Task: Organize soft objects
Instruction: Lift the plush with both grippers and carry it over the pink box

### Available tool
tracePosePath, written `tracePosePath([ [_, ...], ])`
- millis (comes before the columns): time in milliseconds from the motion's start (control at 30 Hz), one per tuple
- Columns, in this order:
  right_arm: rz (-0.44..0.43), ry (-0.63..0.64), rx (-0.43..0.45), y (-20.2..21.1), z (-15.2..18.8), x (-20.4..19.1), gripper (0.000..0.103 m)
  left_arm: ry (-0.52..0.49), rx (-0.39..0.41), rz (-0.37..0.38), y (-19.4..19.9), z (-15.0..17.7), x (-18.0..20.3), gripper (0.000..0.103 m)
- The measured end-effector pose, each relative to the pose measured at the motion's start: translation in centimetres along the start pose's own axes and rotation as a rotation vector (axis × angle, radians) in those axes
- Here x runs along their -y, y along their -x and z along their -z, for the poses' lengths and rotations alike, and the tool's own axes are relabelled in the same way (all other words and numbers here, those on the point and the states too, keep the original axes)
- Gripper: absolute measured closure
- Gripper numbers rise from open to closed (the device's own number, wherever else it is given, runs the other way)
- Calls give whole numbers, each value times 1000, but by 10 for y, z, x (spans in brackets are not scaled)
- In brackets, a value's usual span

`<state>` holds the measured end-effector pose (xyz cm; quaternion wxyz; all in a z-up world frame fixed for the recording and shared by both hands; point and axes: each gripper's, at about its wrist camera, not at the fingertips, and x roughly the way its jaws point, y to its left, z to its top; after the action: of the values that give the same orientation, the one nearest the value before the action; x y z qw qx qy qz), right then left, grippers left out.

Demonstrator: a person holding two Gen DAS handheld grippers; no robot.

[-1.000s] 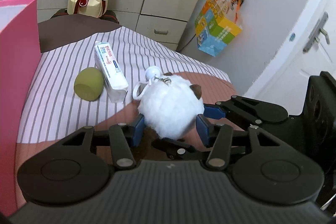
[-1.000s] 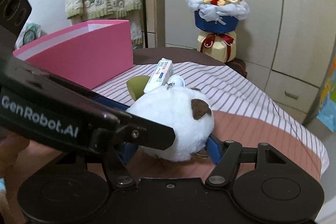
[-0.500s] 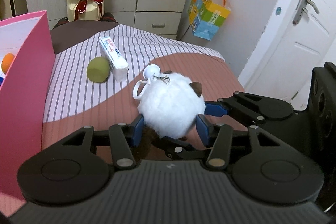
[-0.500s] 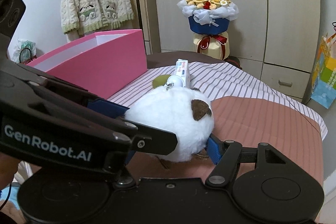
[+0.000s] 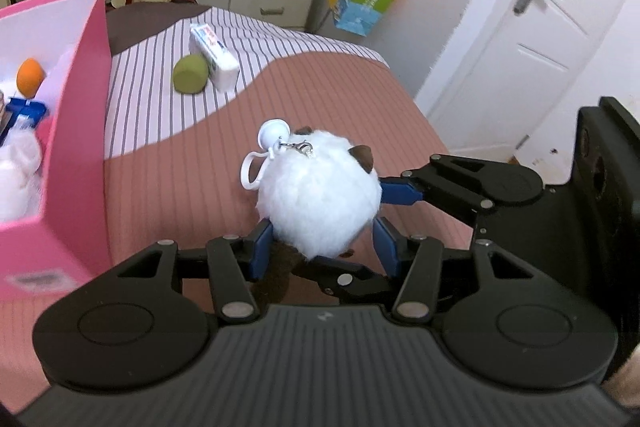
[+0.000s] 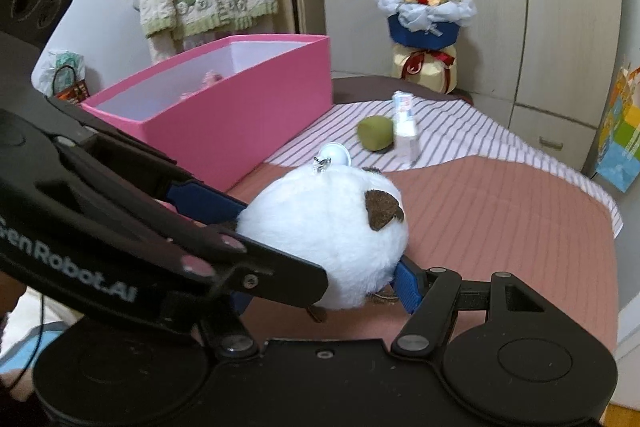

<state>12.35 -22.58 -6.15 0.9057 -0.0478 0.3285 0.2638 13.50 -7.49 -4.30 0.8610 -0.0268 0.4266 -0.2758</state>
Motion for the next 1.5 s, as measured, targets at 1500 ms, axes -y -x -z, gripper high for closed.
tracePosePath([
  [1500,-213,99,44,-20,-145,-144,26,266,234,-35,172,-22,-149,52],
])
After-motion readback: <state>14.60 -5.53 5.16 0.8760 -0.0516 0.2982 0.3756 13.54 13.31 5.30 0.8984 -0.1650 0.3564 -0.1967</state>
